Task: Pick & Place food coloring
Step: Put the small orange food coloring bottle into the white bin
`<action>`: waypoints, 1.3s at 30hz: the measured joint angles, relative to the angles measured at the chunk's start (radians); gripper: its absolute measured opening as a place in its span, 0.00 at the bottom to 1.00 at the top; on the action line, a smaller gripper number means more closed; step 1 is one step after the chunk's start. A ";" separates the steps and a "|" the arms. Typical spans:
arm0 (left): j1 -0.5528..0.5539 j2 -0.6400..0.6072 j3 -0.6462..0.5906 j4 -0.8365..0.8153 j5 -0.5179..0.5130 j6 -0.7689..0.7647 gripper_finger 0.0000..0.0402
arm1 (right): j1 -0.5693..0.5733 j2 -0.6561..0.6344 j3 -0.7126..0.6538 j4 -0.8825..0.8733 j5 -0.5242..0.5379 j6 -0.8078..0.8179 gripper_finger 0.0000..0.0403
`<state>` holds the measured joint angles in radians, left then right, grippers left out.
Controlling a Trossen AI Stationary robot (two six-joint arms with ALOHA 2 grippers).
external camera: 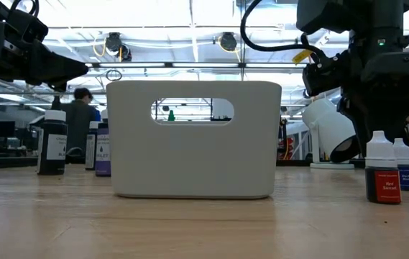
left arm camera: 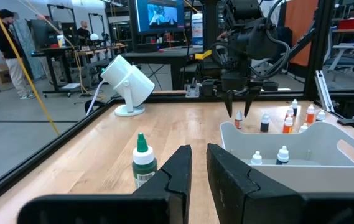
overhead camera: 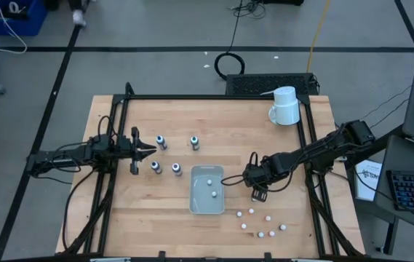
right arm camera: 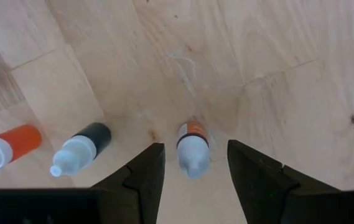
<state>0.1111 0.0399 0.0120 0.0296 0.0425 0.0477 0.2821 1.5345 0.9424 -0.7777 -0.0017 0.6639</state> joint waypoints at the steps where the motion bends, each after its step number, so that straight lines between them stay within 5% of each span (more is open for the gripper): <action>1: 0.000 0.000 0.000 0.000 0.000 0.000 0.14 | 0.000 0.000 0.000 -0.001 0.000 0.002 0.41; 39: 0.000 0.000 0.000 0.000 0.000 0.000 0.14 | -0.034 0.008 -0.050 0.040 -0.040 0.026 0.41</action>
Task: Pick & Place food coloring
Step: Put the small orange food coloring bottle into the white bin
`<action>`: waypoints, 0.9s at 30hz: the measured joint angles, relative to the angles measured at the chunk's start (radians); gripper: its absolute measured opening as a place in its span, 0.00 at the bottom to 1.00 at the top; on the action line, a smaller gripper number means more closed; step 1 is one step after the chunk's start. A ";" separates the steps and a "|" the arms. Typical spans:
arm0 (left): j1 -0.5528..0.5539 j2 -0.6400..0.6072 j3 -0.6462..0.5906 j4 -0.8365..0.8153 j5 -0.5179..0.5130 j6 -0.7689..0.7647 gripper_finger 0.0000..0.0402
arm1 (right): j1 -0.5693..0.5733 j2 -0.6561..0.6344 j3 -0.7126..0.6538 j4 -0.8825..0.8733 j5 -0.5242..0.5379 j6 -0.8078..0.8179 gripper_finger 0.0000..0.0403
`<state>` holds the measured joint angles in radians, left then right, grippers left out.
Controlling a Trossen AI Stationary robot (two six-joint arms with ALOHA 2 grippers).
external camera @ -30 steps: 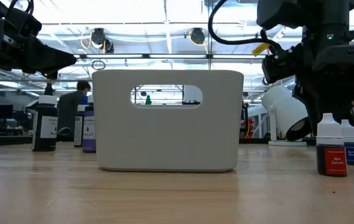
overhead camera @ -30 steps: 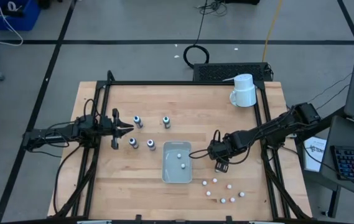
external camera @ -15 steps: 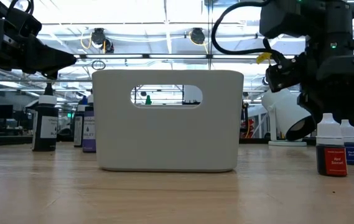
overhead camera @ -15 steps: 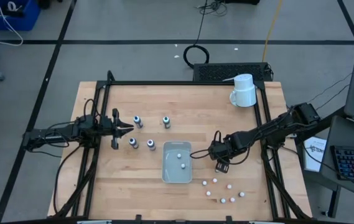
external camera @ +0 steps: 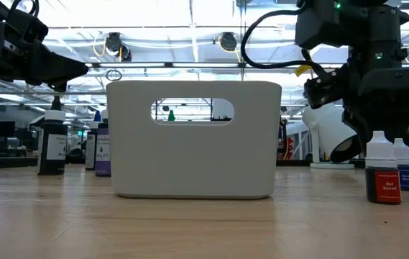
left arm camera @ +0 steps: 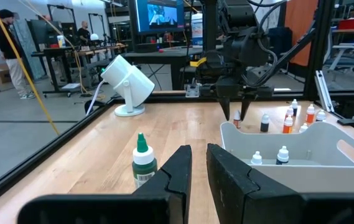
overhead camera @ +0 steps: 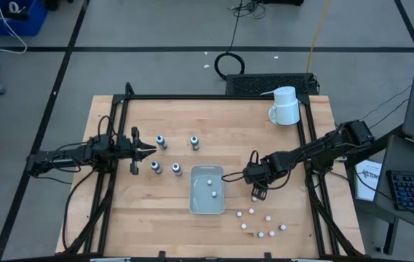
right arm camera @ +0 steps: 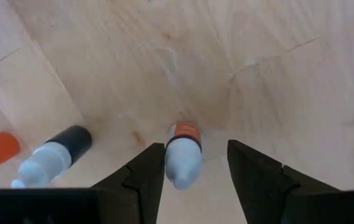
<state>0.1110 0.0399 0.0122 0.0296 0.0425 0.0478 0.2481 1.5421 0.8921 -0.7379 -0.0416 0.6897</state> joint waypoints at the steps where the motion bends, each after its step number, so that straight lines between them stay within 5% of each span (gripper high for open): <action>1: 0.000 0.000 0.000 0.000 0.000 0.000 0.14 | 0.000 0.000 0.000 0.001 -0.009 -0.002 0.41; 27: 0.000 0.000 0.000 0.000 0.000 0.000 0.14 | -0.010 0.000 0.000 0.005 -0.051 0.026 0.41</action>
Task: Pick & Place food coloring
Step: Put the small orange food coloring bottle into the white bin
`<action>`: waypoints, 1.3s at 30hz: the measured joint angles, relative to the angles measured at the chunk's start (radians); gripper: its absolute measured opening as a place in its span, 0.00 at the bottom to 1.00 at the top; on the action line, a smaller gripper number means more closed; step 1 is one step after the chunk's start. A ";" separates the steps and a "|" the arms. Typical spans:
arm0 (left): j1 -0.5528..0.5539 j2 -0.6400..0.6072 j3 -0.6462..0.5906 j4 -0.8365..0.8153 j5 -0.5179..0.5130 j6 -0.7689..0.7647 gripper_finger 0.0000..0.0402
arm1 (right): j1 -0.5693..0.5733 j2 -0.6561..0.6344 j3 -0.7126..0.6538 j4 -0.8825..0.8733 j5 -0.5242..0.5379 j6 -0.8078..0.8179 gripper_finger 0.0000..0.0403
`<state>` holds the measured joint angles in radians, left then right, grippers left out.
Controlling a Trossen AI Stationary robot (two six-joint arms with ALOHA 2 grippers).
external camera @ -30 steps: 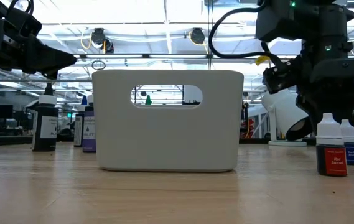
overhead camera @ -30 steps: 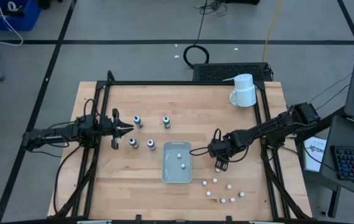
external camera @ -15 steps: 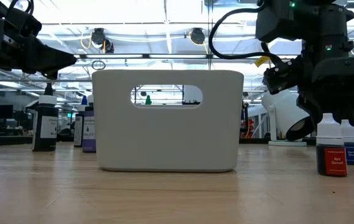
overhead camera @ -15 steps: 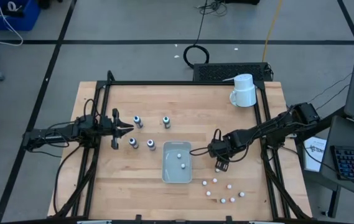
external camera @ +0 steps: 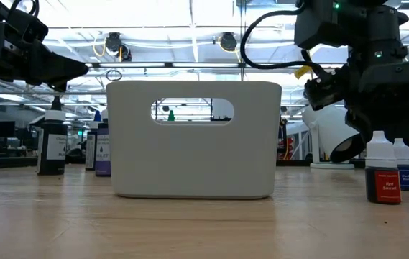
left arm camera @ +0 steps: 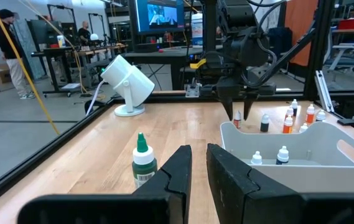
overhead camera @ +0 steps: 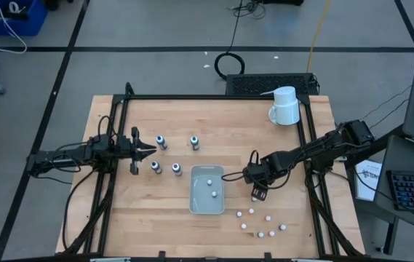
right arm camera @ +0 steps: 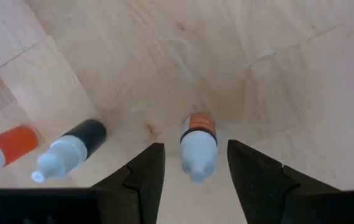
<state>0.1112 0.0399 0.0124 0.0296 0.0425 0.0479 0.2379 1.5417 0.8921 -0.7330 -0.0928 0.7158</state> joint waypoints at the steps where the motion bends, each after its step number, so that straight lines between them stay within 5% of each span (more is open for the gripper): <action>1: 0.000 0.000 0.000 0.000 0.000 0.000 0.14 | -0.003 0.000 0.000 0.000 -0.008 0.002 0.41; 39: 0.000 0.000 0.000 0.000 0.000 0.000 0.14 | -0.045 -0.019 0.000 0.005 -0.014 -0.001 0.41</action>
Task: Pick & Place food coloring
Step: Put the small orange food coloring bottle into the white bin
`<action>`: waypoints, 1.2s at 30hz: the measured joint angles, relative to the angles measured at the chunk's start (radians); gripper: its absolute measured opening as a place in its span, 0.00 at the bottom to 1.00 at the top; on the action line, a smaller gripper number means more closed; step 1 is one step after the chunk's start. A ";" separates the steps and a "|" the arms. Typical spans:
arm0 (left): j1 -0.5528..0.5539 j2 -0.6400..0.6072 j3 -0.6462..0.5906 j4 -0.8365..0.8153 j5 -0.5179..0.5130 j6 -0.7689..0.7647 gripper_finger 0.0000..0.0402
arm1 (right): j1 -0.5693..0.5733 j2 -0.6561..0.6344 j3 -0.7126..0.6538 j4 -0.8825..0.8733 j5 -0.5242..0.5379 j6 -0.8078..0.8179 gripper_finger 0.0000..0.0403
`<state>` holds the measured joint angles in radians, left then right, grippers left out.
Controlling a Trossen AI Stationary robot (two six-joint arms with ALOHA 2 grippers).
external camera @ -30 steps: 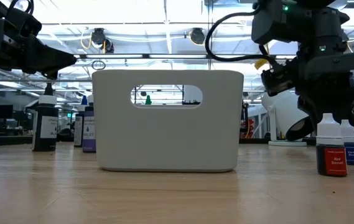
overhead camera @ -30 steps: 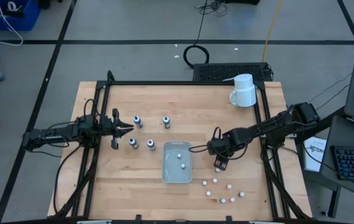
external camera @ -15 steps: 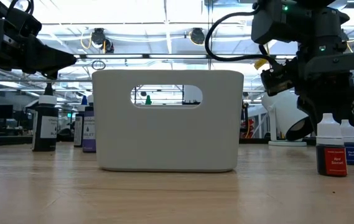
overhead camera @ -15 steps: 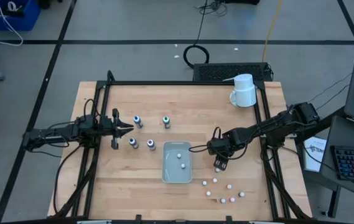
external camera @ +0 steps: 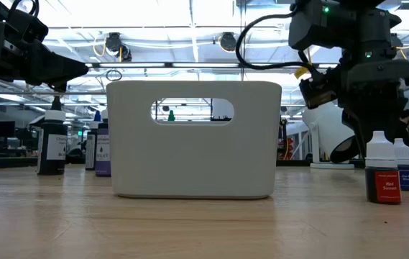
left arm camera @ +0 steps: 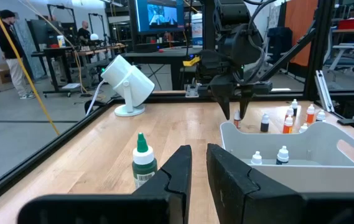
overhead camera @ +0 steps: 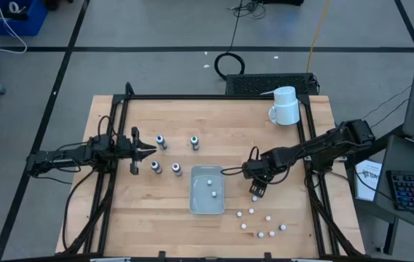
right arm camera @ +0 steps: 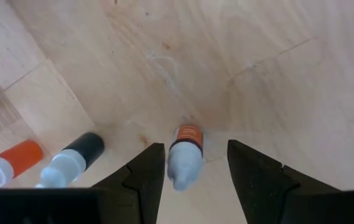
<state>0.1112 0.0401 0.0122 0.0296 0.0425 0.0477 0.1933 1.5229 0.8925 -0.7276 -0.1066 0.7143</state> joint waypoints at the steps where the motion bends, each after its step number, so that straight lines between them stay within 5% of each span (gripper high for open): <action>1: 0.000 0.000 0.000 0.000 0.000 0.000 0.14 | 0.000 -0.005 0.000 -0.002 0.000 0.001 0.41; 36: 0.000 0.000 0.000 0.000 0.000 0.000 0.14 | 0.012 -0.023 0.000 -0.002 0.002 0.011 0.41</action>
<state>0.1112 0.0400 0.0120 0.0295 0.0425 0.0479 0.2054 1.4994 0.8925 -0.7300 -0.1051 0.7253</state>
